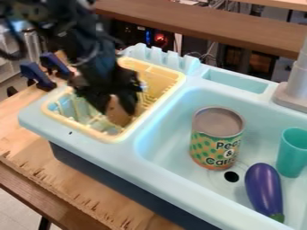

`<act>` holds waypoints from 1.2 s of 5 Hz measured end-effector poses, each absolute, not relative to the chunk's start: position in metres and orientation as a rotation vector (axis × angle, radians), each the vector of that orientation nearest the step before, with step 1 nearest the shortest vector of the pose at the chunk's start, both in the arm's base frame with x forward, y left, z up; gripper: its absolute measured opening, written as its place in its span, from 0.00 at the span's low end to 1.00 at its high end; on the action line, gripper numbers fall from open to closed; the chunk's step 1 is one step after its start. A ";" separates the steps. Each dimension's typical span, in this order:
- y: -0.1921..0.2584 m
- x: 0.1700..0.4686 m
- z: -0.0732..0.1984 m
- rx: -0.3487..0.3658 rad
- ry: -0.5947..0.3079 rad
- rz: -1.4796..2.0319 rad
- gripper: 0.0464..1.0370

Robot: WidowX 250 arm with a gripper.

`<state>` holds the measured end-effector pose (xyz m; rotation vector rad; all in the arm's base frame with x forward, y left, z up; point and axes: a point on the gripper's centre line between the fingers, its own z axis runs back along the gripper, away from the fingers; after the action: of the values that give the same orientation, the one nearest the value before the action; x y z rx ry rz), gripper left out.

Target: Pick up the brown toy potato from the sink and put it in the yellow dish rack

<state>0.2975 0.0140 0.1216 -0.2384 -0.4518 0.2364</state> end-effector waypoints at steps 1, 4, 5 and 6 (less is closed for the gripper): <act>0.005 0.296 0.117 -0.224 -0.406 0.209 0.93; 0.006 0.285 0.140 -0.215 -0.424 0.251 0.96; -0.008 0.277 0.188 -0.136 -0.417 0.159 0.96; -0.033 0.269 0.229 -0.134 -0.256 0.096 0.96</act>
<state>0.2693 -0.0330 0.2288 -0.1337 -0.2556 0.0958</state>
